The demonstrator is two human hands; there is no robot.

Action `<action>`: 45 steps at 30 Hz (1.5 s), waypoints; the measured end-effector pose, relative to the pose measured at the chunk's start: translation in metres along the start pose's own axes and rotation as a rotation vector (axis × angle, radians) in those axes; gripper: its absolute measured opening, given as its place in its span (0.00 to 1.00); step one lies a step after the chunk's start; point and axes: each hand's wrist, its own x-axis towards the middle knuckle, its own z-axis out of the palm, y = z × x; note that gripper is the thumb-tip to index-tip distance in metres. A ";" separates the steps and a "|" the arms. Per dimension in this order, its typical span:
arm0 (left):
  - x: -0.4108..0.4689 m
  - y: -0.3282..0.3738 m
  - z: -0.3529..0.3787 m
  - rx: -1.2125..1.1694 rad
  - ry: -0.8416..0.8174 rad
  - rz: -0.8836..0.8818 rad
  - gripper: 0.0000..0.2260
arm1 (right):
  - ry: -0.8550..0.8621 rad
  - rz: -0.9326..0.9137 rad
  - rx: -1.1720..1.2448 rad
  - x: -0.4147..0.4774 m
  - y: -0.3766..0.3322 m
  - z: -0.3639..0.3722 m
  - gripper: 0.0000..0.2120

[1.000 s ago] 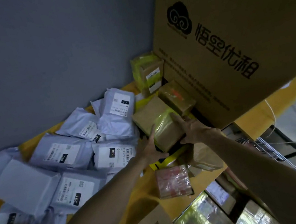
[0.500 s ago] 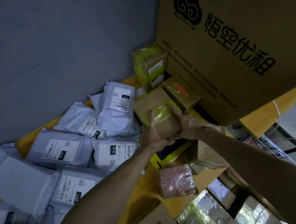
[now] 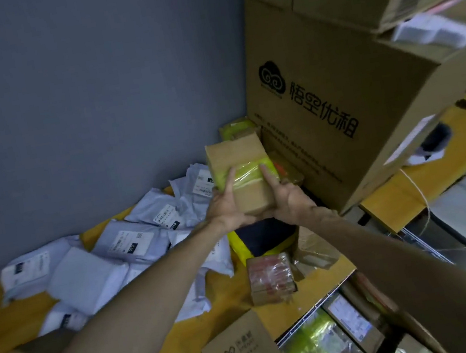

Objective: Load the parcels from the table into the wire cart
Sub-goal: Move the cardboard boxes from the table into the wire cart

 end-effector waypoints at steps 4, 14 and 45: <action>-0.051 0.017 -0.027 0.029 0.063 0.036 0.61 | 0.118 -0.101 0.067 -0.033 -0.030 -0.014 0.54; -0.158 0.057 -0.068 0.108 0.255 0.181 0.59 | 0.286 -0.192 0.090 -0.132 -0.084 -0.063 0.51; -0.345 0.141 0.090 0.369 -0.107 0.800 0.55 | 0.711 0.188 0.042 -0.482 0.000 -0.018 0.55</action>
